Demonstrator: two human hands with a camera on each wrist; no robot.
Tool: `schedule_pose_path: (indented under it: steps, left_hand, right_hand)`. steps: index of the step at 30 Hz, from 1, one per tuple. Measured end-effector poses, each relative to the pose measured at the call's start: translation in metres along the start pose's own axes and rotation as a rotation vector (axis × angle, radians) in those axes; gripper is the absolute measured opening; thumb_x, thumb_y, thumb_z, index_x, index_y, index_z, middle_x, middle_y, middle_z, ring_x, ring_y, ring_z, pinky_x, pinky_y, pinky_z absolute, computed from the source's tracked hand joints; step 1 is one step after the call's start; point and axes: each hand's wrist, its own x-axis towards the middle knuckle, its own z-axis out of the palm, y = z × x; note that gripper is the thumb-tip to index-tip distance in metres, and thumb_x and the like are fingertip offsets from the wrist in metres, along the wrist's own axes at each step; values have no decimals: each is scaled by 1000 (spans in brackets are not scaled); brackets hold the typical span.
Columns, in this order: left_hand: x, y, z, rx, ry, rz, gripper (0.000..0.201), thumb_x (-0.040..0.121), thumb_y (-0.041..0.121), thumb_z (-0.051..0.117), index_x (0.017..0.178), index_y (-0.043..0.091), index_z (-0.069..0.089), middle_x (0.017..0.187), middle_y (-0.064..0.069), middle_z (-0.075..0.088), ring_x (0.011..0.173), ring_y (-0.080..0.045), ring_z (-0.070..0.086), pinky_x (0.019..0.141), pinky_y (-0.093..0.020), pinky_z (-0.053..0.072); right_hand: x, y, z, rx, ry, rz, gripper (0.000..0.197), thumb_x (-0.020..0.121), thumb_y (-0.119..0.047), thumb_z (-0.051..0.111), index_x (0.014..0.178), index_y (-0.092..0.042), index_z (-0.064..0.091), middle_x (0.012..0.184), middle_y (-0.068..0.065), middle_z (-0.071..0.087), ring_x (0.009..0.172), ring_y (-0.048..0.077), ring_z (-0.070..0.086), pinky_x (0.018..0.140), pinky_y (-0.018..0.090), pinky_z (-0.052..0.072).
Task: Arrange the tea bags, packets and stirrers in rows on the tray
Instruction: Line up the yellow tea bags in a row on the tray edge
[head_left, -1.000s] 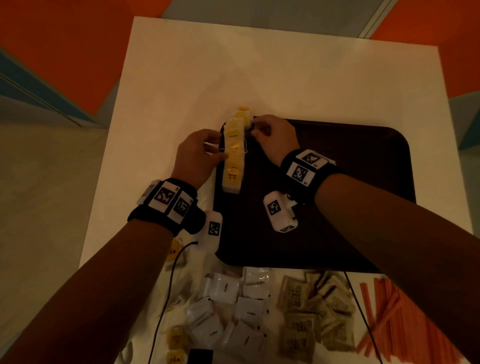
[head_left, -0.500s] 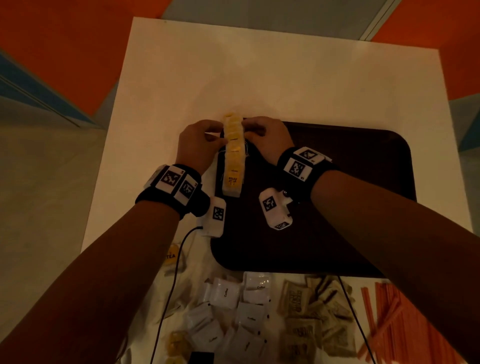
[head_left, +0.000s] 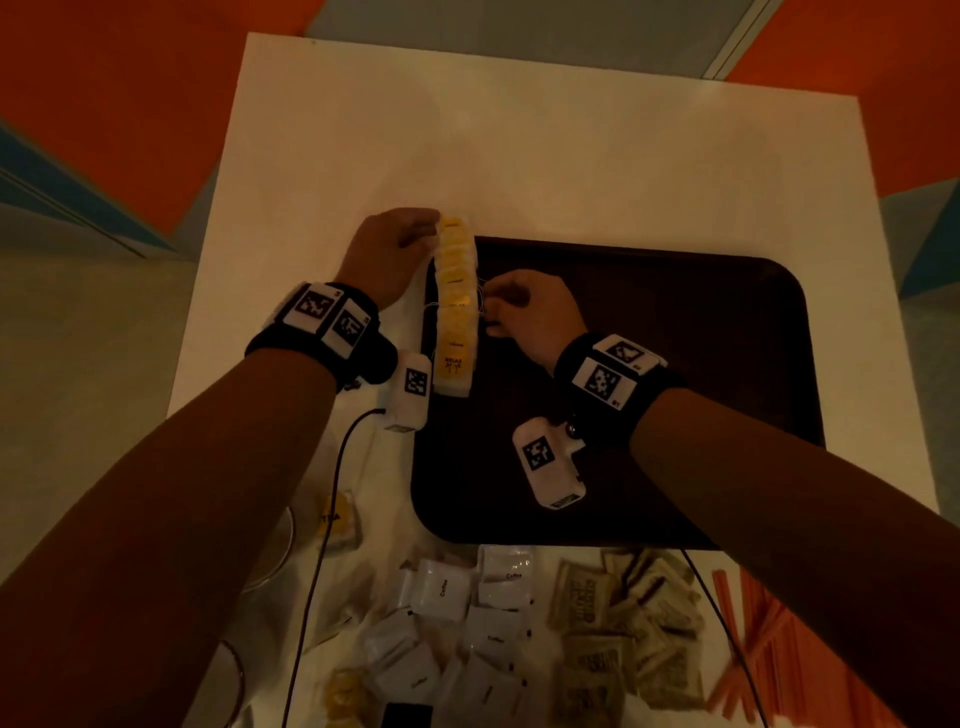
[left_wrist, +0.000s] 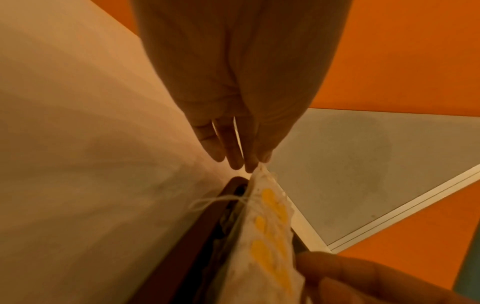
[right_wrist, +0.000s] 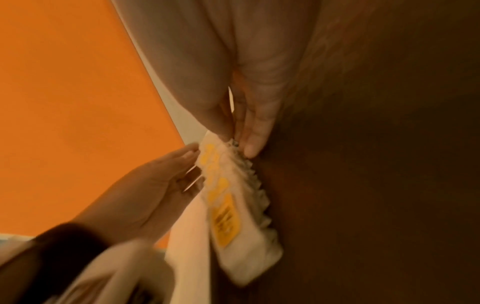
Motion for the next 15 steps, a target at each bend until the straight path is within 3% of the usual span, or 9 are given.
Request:
schedule_pose_path:
  steps: [2, 7, 9, 11, 12, 15]
  left_hand:
    - [3, 1, -2, -11, -26, -3, 33, 94, 2, 48, 127, 2, 55, 126, -16, 58, 115, -21, 55, 91, -14, 39]
    - [3, 4, -4, -34, -89, 3, 37, 95, 0, 45, 131, 5, 51, 134, -12, 53, 117, -12, 49, 97, -18, 38]
    - [0, 1, -6, -27, -60, 7, 37, 94, 2, 47, 130, 7, 52, 135, -11, 52, 117, -12, 49, 101, -26, 41]
    - [-5, -3, -8, -31, 33, -27, 32, 92, 4, 52, 123, 6, 59, 123, -14, 61, 110, -20, 58, 98, -38, 47]
    - [-9, -5, -8, -41, 76, -61, 27, 90, 5, 55, 116, 5, 63, 112, -15, 66, 98, -22, 63, 93, -41, 50]
    - [-21, -5, -5, -43, 48, -125, 15, 84, 12, 66, 96, 4, 69, 84, -10, 67, 69, -17, 63, 75, -35, 57]
  right_hand:
    - [-3, 0, 2, 35, 0, 0, 18, 88, -6, 58, 106, -5, 61, 104, 9, 62, 96, 24, 64, 80, 38, 58]
    - [-3, 0, 8, -45, -9, -62, 24, 87, -10, 60, 110, -8, 64, 112, 7, 65, 101, 20, 63, 92, 40, 53]
    - [-1, -1, 9, -64, 41, -56, 27, 87, -10, 60, 114, -9, 62, 116, 8, 64, 103, 21, 62, 93, 42, 52]
    - [2, -3, 7, -92, 76, -50, 35, 88, -10, 58, 123, -10, 56, 127, 9, 58, 111, 22, 58, 99, 40, 47]
    - [4, -4, 6, -132, 73, -55, 39, 90, -11, 56, 128, -10, 52, 133, 8, 54, 117, 21, 54, 104, 36, 43]
    - [8, -7, 4, -229, 28, -87, 41, 93, -11, 51, 134, -12, 48, 140, 7, 48, 127, 20, 46, 106, 27, 37]
